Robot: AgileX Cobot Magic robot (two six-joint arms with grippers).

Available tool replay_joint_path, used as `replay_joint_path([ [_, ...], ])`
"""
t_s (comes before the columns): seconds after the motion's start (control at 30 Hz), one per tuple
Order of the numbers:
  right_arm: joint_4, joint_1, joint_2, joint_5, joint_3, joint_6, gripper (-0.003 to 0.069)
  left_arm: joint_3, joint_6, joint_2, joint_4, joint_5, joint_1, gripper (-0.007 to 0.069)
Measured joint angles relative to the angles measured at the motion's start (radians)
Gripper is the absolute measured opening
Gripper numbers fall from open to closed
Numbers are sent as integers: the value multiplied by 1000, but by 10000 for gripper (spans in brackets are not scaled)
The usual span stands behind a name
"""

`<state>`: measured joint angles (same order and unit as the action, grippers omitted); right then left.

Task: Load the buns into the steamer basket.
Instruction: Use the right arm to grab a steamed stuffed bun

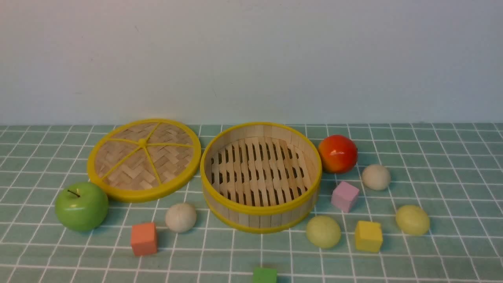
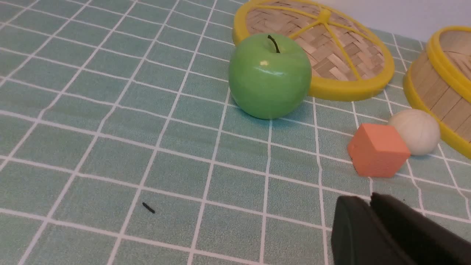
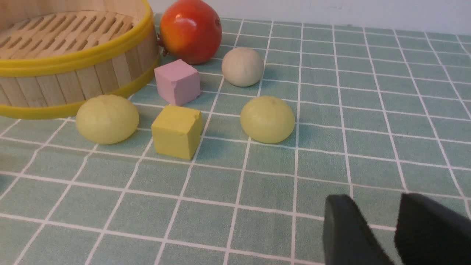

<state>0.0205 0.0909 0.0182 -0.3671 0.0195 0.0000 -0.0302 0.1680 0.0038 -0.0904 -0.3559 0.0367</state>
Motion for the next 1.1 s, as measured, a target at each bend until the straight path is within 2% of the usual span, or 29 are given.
replay_joint_path([
  [1.1,-9,0,0,0,0,0,240,0,0,0,0,0,0,102],
])
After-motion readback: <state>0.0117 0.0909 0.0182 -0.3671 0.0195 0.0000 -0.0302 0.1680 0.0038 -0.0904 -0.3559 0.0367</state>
